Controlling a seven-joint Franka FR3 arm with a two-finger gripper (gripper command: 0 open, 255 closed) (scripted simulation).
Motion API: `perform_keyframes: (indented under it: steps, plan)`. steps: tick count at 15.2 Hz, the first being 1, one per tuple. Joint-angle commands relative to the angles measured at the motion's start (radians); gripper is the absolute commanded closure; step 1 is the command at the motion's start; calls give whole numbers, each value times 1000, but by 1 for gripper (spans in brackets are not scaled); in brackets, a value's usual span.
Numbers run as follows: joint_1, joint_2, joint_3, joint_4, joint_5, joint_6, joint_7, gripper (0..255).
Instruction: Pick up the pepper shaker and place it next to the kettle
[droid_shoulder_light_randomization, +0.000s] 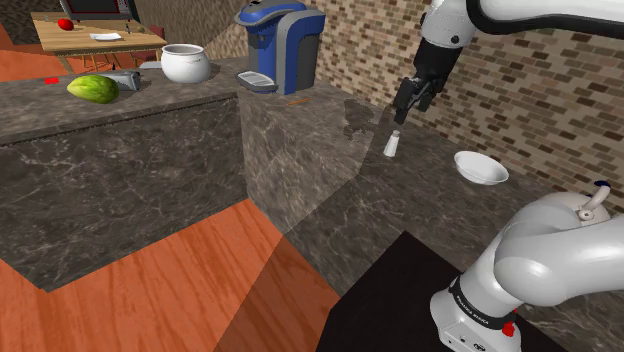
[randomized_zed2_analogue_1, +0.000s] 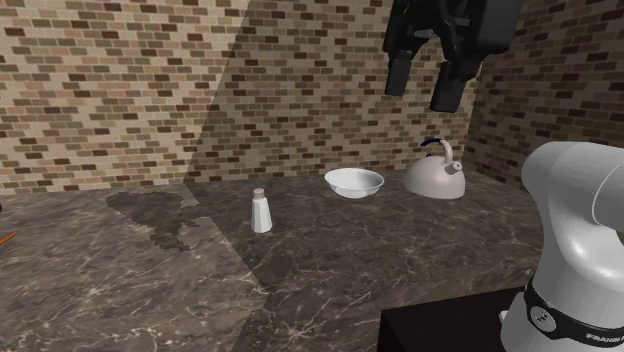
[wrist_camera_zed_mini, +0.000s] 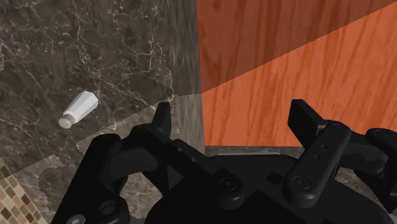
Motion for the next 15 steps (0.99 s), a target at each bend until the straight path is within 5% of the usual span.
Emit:
perform_keyframes:
  steps: [1,15]
  plan:
    - [0,0,0,0,0,0,0,0]
    - [-85,278,-232,-21,-107,308,-208,0]
